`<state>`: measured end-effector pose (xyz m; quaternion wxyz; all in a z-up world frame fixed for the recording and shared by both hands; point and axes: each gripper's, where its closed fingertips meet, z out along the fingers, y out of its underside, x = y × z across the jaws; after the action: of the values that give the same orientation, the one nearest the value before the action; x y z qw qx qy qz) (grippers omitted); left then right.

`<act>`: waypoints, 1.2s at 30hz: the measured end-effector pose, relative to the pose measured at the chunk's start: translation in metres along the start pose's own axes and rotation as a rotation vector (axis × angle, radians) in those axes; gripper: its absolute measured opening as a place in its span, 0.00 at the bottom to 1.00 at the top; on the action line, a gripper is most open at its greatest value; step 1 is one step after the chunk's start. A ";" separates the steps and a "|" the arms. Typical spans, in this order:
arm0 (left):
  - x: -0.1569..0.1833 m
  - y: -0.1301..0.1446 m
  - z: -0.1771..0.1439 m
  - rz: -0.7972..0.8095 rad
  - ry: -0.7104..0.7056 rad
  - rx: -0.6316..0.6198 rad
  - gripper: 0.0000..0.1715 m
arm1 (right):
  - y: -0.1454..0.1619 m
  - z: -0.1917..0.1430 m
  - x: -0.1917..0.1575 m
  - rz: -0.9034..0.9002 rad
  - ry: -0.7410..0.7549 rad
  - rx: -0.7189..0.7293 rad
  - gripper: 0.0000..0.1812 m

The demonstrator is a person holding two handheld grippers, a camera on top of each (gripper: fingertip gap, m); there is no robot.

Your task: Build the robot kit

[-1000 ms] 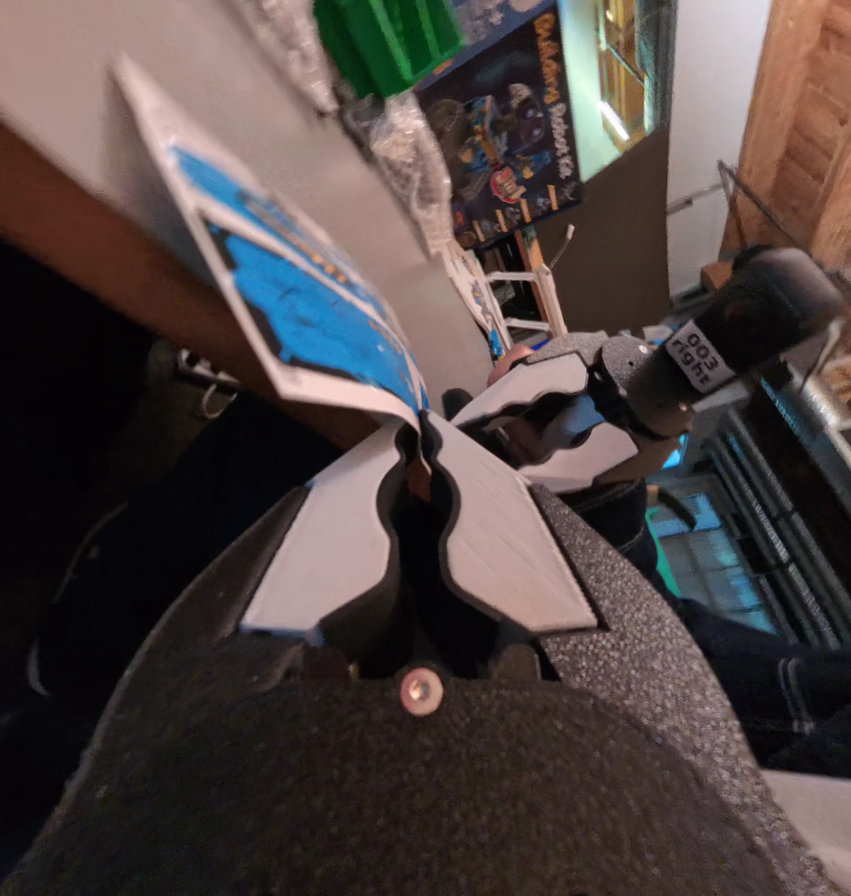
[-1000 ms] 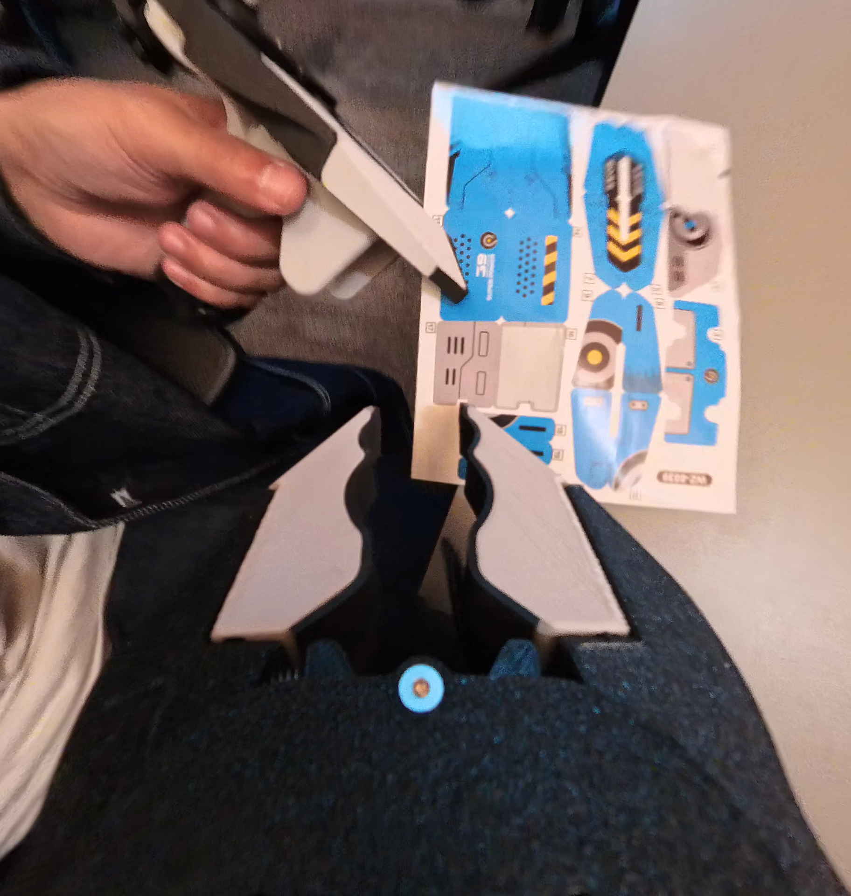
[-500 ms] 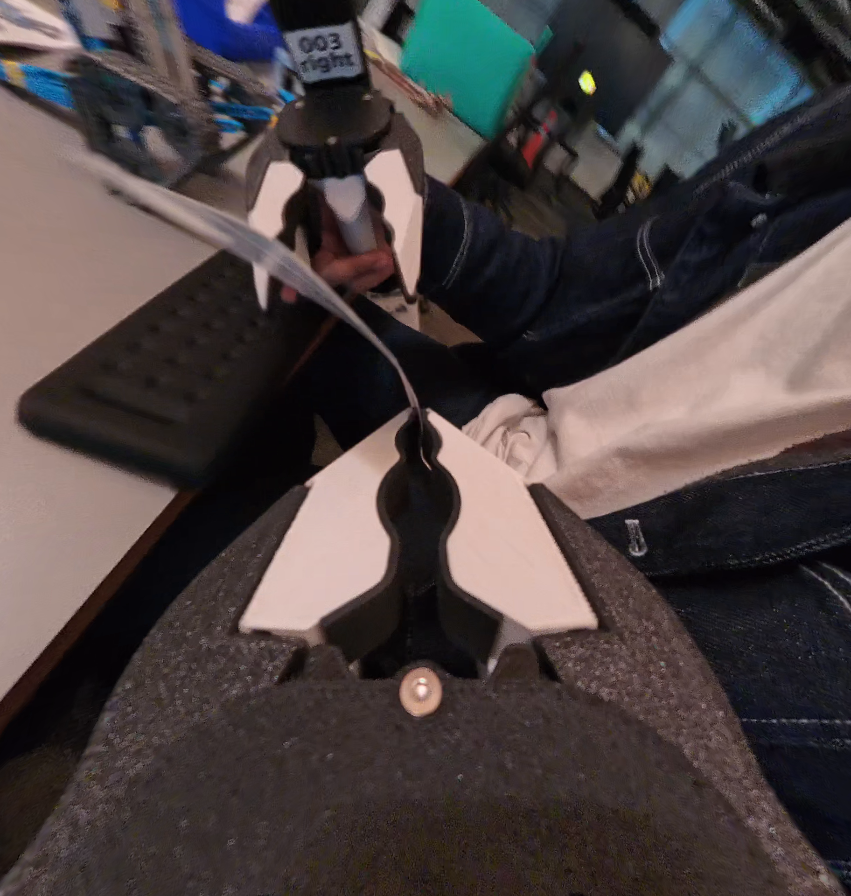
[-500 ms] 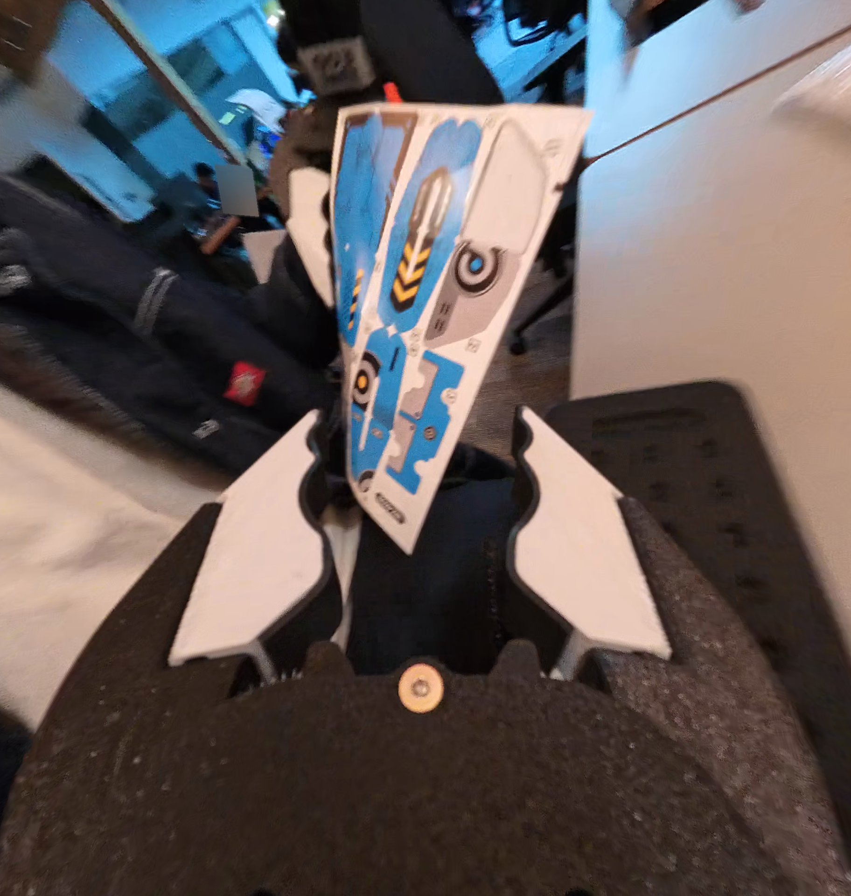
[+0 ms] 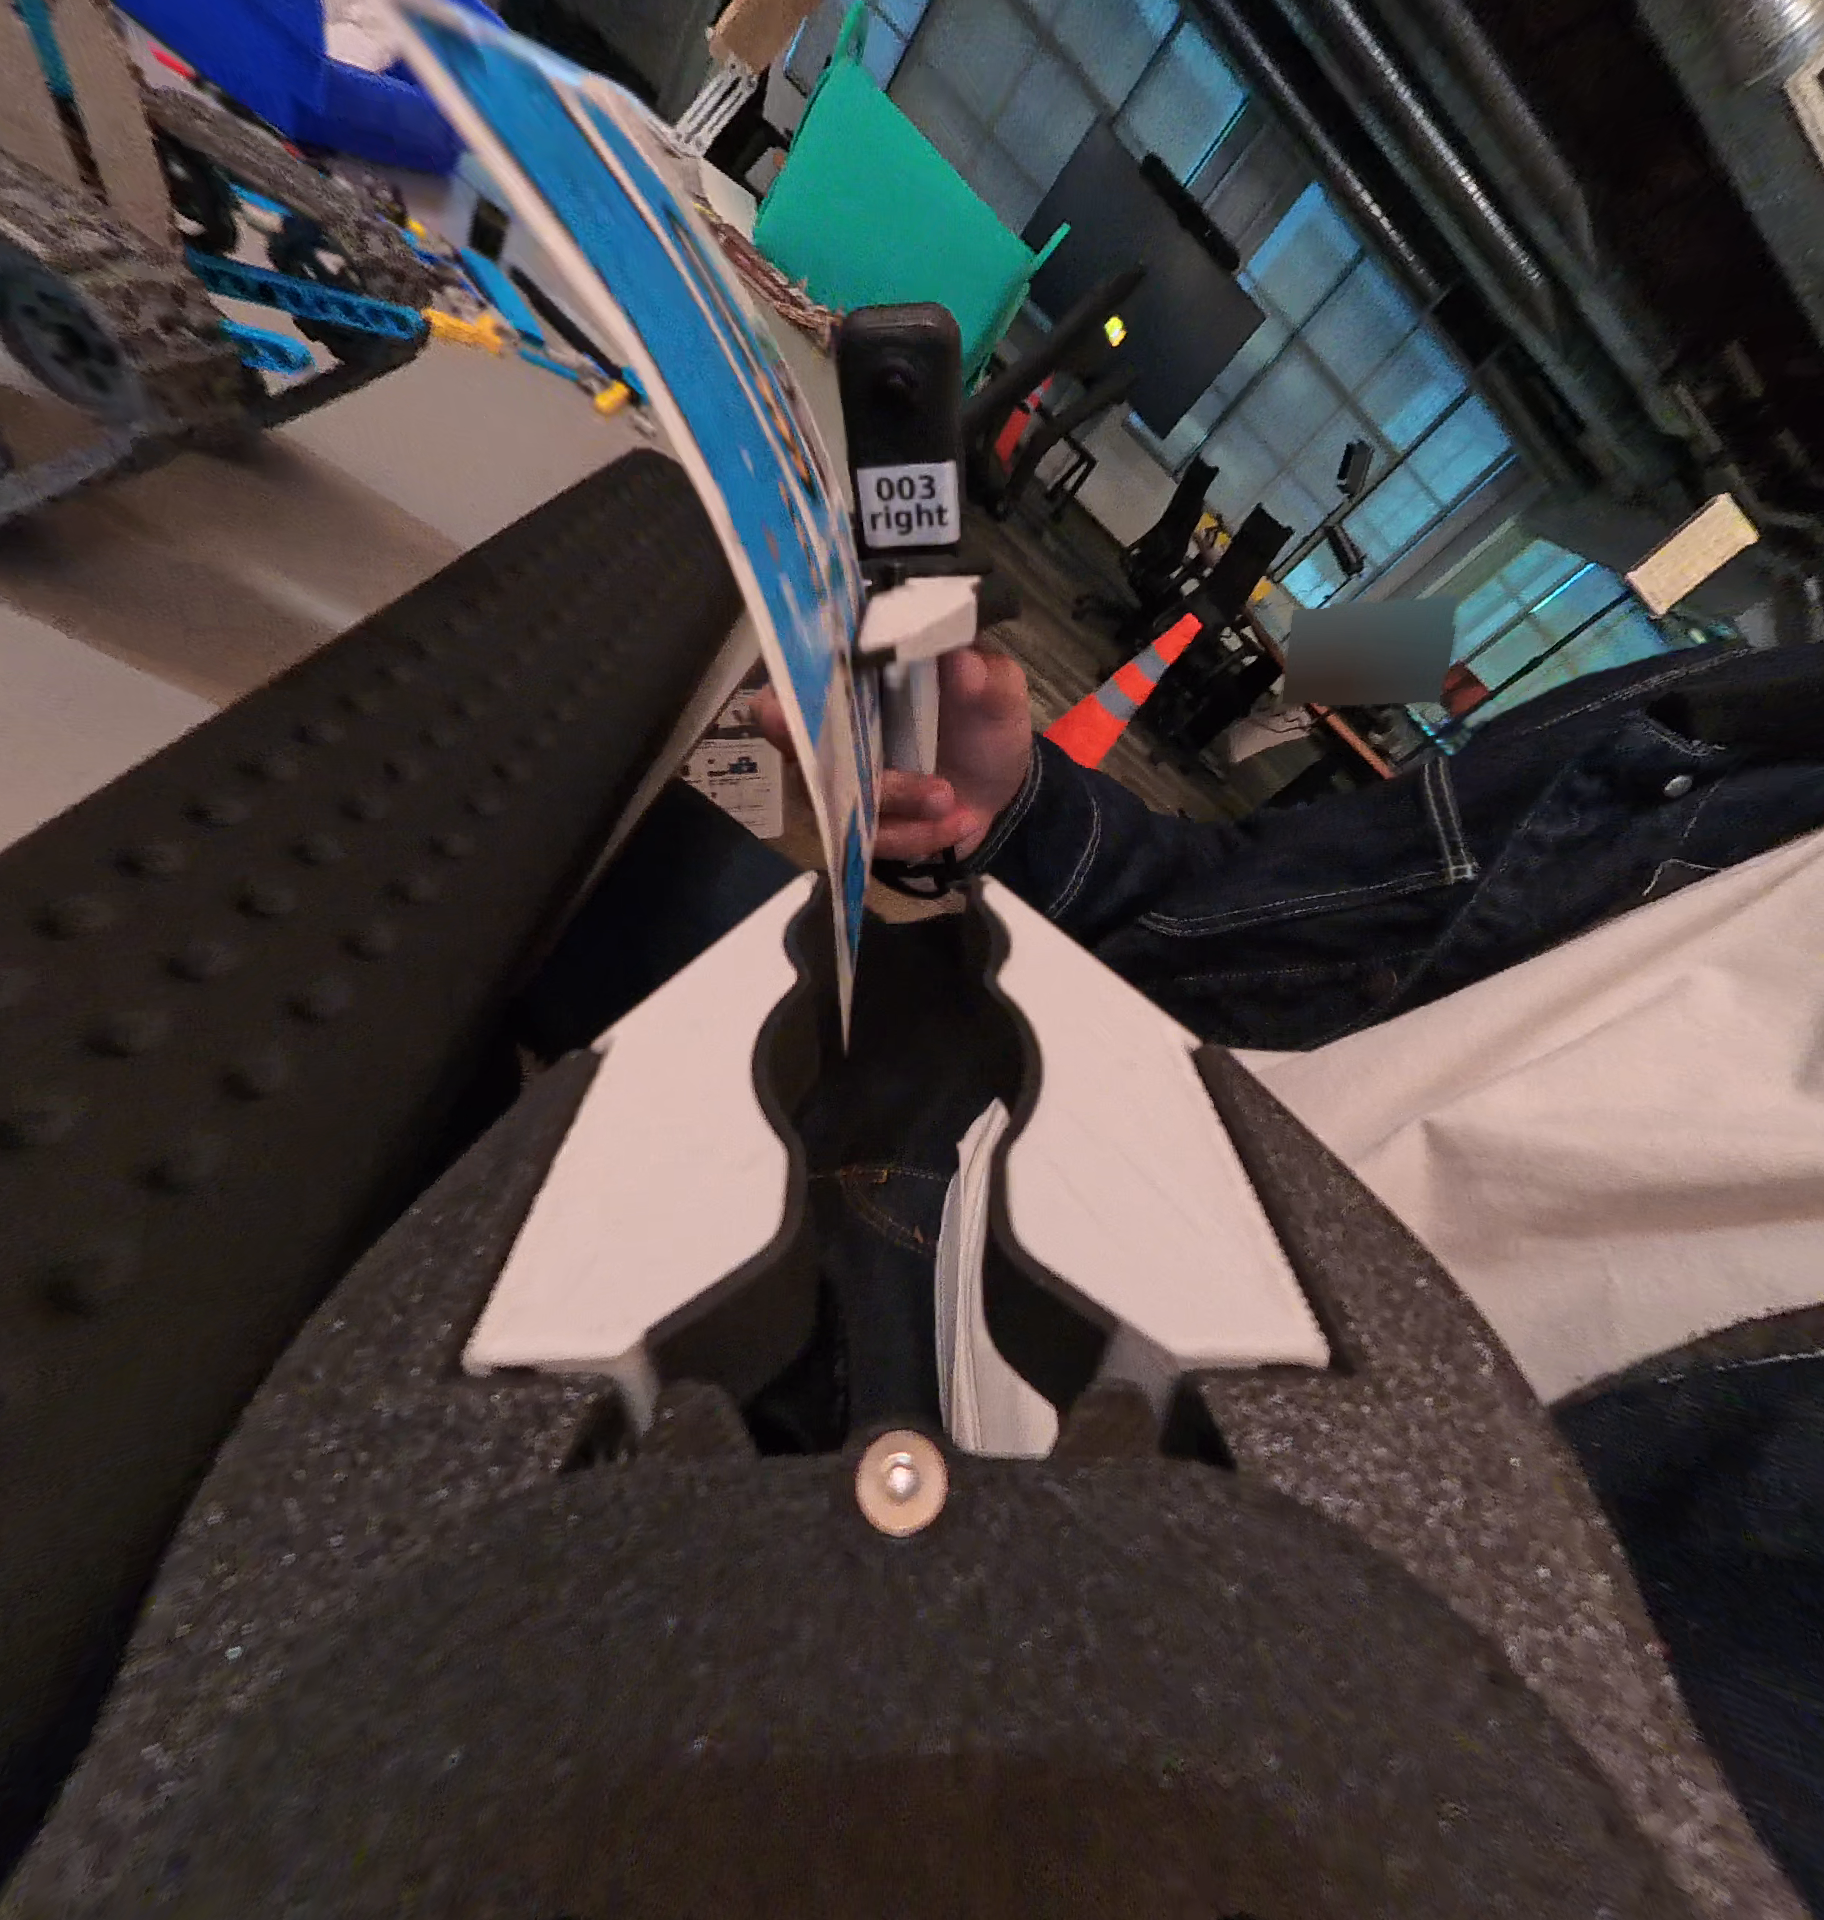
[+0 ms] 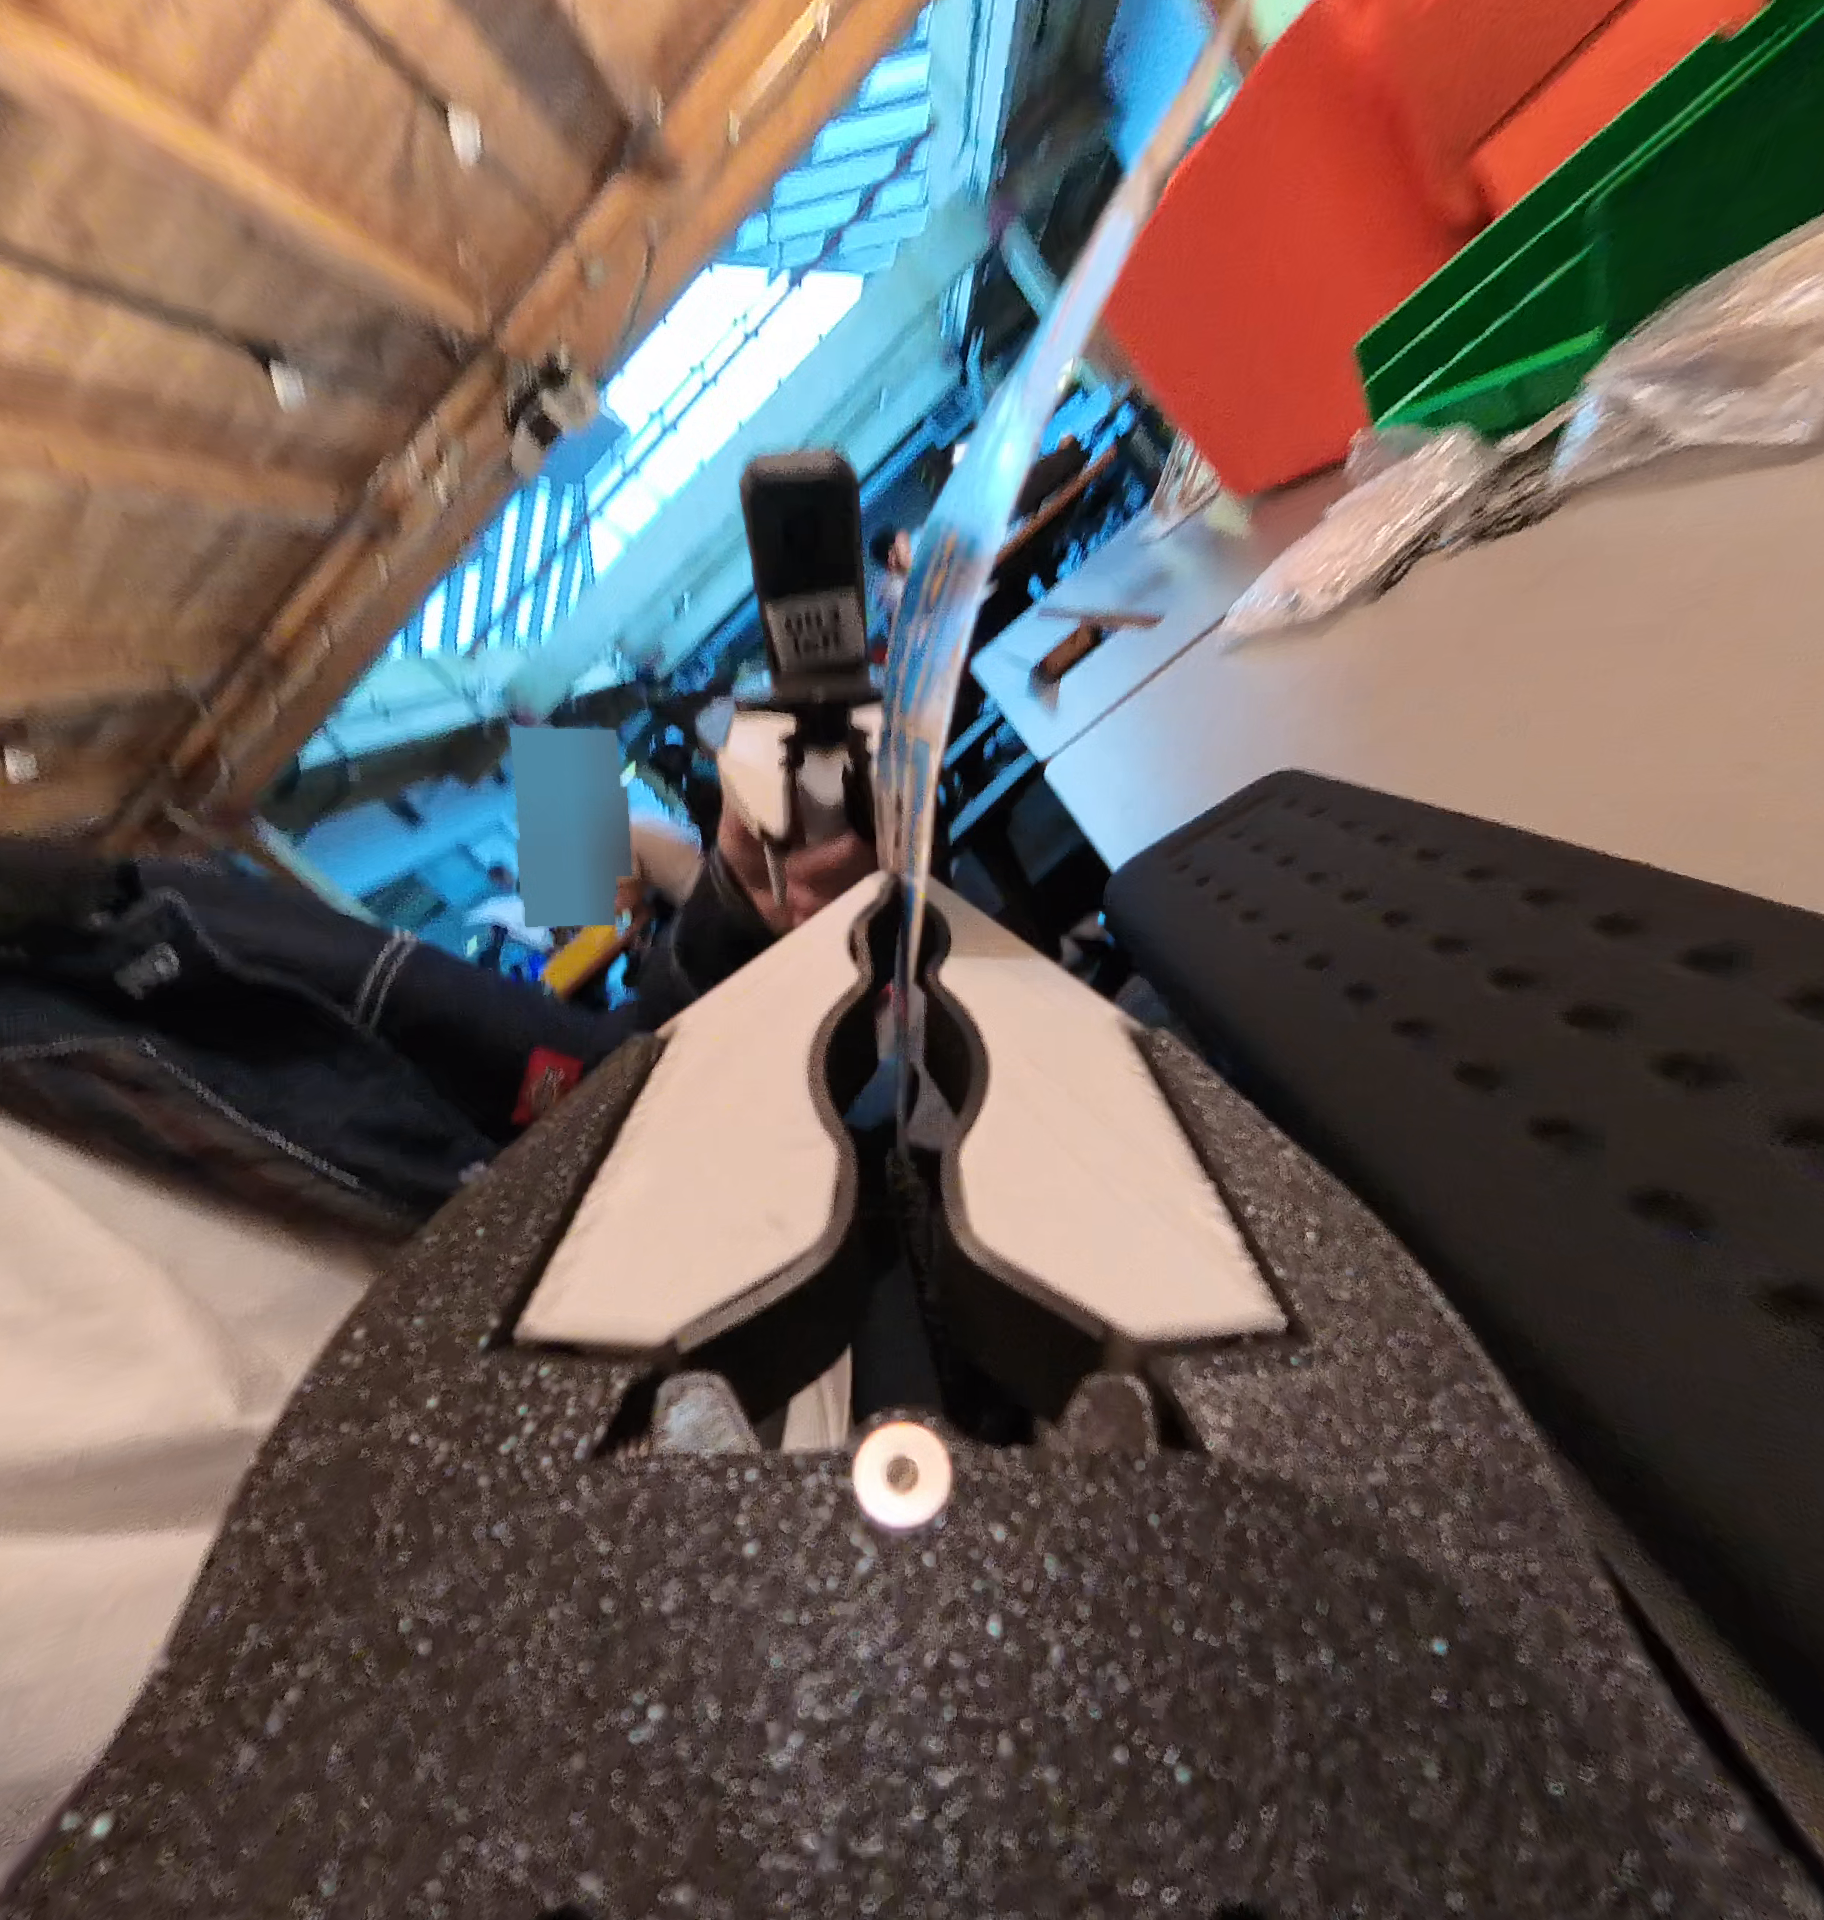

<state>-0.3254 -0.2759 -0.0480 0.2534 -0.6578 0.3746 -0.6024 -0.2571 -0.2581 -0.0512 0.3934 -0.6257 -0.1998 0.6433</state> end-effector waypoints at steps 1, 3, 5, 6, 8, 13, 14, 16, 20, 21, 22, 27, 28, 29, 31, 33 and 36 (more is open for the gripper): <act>-0.002 0.004 0.009 -0.004 0.011 0.001 0.17 | -0.005 -0.009 0.003 0.009 0.021 0.042 0.00; -0.008 0.007 0.023 -0.010 0.007 0.024 0.17 | -0.011 -0.023 0.008 -0.010 0.064 0.090 0.00; -0.015 0.009 0.034 -0.004 -0.013 0.050 0.17 | -0.012 -0.029 0.005 -0.020 0.066 0.101 0.00; -0.016 0.007 0.037 0.006 -0.015 0.083 0.18 | -0.011 -0.030 0.004 -0.023 0.065 0.093 0.00; -0.013 0.003 0.042 0.012 0.013 0.148 0.18 | -0.009 -0.030 0.003 -0.036 0.070 0.081 0.00; -0.017 -0.005 0.038 -0.044 0.060 0.233 0.18 | 0.000 -0.026 -0.002 -0.034 0.029 0.023 0.00; -0.016 -0.007 0.035 -0.058 0.074 0.251 0.18 | 0.005 -0.025 0.000 -0.032 0.040 0.002 0.00; -0.022 -0.009 0.031 -0.092 0.070 0.266 0.14 | 0.014 -0.022 0.003 -0.053 0.048 -0.047 0.00; -0.030 0.000 0.031 -0.178 0.099 0.220 0.03 | 0.036 -0.016 0.008 -0.124 0.080 -0.184 0.00; -0.030 0.004 0.031 -0.169 0.099 0.201 0.00 | 0.037 -0.015 0.012 -0.148 0.108 -0.193 0.00; -0.032 0.007 0.031 -0.166 0.081 0.189 0.00 | 0.037 -0.015 0.015 -0.162 0.135 -0.208 0.00; -0.052 0.014 0.031 -0.254 -0.063 0.171 0.00 | -0.007 -0.047 0.042 -0.671 0.661 -0.208 0.15; -0.054 0.014 0.031 -0.275 -0.075 0.180 0.00 | -0.016 -0.048 0.028 -0.823 0.732 -0.222 0.16; -0.054 0.013 0.030 -0.287 -0.080 0.195 0.00 | -0.012 -0.038 0.008 -0.892 0.702 -0.266 0.16; -0.042 0.009 0.033 -0.296 -0.018 0.225 0.00 | 0.027 0.003 -0.033 -0.745 0.447 -0.377 0.24; -0.018 0.003 0.037 -0.290 0.120 0.243 0.00 | 0.044 0.024 -0.033 -0.765 0.445 -0.412 0.22; 0.001 0.002 0.039 -0.246 0.198 0.238 0.00 | 0.050 0.029 -0.018 -0.749 0.480 -0.426 0.22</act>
<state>-0.2875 -0.2824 -0.0548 0.2156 -0.6015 0.2408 -0.7305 -0.2999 -0.2956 -0.0732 0.4957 -0.7080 -0.4419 0.2404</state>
